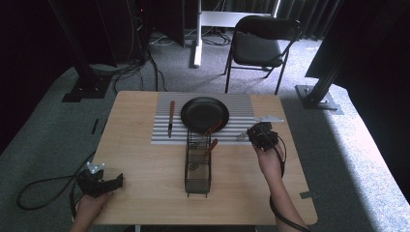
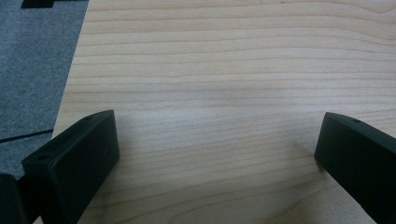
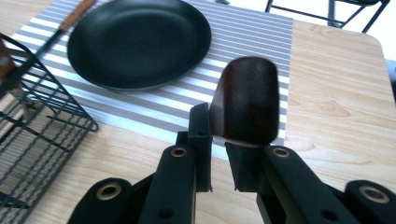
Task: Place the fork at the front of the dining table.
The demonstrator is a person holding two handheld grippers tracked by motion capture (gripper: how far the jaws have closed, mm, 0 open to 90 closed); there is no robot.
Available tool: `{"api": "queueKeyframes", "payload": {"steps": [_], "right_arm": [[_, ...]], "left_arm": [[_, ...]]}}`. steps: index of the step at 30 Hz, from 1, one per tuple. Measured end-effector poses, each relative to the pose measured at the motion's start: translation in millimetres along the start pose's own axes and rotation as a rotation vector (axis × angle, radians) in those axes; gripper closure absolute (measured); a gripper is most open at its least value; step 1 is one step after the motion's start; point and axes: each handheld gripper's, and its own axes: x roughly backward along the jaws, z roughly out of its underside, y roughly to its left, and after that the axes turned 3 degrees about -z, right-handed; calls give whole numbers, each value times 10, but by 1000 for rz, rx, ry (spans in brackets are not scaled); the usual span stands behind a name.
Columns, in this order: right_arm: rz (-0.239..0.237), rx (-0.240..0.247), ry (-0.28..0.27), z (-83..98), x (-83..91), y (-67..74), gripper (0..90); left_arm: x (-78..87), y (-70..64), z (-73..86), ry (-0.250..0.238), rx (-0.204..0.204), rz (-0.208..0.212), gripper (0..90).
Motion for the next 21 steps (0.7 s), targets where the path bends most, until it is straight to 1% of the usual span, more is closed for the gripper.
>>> {"api": "queueKeyframes", "payload": {"steps": [3, 7, 13, 14, 16, 17, 21], "right_arm": [[11, 4, 19, -14, -47, -1, 805], [20, 5, 40, -39, -151, -3, 805], [12, -12, 17, -118, -235, -33, 802], [7, -14, 14, -135, -276, -35, 800], [16, -19, 6, -160, -348, -31, 801], [16, -19, 6, -160, -348, -31, 801], [36, -59, -33, -225, -498, -56, 801]], "left_arm": [[0, 0, 0, -1, 0, 0, 0], [0, 0, 0, -1, 0, 0, 0], [0, 0, 0, -1, 0, 0, 0], [0, 0, 0, -1, 0, 0, 0], [0, 0, 0, -1, 0, 0, 0], [0, 0, 0, -1, 0, 0, 0], [0, 0, 1, -1, 1, 0, 0]]}}
